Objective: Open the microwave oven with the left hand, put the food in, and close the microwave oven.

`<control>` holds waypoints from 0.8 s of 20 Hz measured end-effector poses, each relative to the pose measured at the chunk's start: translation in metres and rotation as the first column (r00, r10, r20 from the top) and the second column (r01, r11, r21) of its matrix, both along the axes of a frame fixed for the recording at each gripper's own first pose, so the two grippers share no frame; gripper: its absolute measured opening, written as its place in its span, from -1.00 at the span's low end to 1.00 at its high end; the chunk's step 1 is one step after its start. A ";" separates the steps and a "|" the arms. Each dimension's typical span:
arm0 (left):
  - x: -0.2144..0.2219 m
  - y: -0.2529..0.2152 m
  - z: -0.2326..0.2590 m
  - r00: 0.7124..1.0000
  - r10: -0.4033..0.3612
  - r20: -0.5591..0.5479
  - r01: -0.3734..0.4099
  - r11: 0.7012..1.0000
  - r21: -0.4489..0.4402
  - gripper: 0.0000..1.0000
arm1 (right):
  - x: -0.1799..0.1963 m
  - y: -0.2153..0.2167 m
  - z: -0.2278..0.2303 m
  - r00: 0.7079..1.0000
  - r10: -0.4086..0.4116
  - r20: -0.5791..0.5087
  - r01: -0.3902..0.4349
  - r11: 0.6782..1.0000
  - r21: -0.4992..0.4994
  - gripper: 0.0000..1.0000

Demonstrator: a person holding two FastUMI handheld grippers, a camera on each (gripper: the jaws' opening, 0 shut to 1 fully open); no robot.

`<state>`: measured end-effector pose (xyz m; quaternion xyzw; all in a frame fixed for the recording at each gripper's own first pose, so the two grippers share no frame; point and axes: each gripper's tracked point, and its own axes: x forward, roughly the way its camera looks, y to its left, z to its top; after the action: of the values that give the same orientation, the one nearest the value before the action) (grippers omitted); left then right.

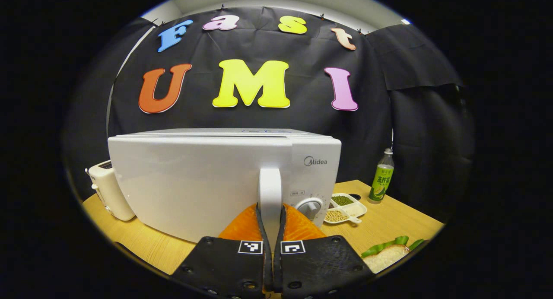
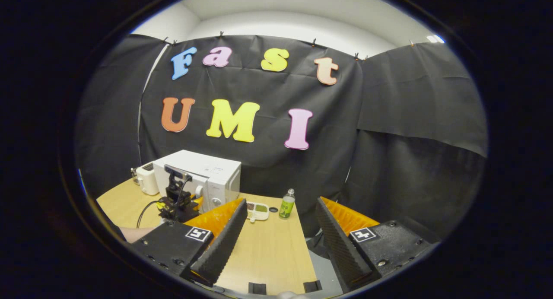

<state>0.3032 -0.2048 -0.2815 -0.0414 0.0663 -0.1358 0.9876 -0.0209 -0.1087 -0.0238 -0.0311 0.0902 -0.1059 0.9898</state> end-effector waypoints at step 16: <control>-0.147 0.149 0.007 0.982 0.182 -0.054 -0.176 0.980 0.096 -0.09 | -0.001 0.059 -0.007 0.981 0.191 0.026 -0.192 0.980 0.042 1.00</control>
<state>0.1557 -0.0554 -0.2749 -0.0066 0.0992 -0.0417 0.9942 -0.0220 -0.0499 -0.0304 -0.0164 0.0783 -0.0085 0.9968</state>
